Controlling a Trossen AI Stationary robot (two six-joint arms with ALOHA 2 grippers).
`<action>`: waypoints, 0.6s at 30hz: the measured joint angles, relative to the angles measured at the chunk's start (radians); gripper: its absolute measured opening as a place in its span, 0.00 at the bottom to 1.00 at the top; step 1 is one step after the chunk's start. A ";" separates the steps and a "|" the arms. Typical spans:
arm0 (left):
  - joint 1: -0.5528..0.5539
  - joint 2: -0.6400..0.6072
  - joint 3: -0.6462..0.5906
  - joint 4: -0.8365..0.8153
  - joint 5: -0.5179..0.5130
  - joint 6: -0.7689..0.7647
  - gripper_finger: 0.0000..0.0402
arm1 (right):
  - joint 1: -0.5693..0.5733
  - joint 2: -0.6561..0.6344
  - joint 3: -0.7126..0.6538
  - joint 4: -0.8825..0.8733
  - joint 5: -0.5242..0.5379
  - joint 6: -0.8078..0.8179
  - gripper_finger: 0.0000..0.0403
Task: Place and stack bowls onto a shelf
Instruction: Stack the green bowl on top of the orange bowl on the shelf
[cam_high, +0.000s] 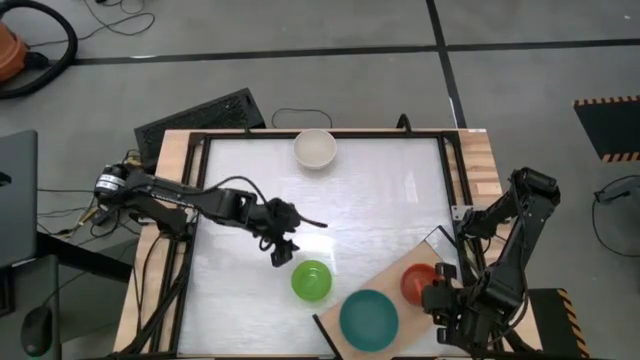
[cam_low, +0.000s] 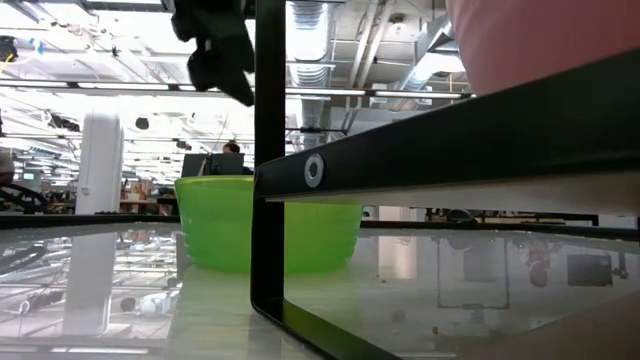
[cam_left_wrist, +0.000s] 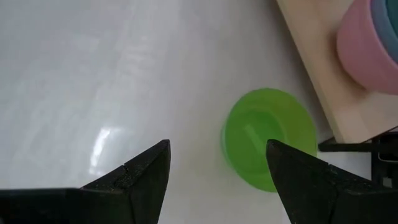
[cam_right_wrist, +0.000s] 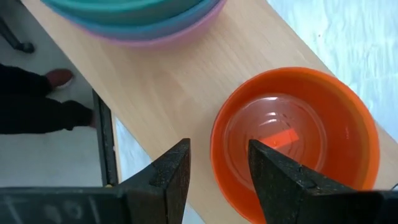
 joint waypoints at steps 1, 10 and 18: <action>-0.006 0.000 -0.016 0.015 -0.003 -0.010 0.62 | 0.000 -0.006 0.000 0.000 -0.001 0.007 0.46; -0.056 0.001 -0.156 0.152 -0.064 -0.148 0.62 | 0.000 -0.065 0.000 -0.003 0.005 0.079 0.46; -0.106 0.002 -0.252 0.315 -0.154 -0.247 0.62 | 0.000 -0.068 0.000 -0.006 0.017 0.099 0.46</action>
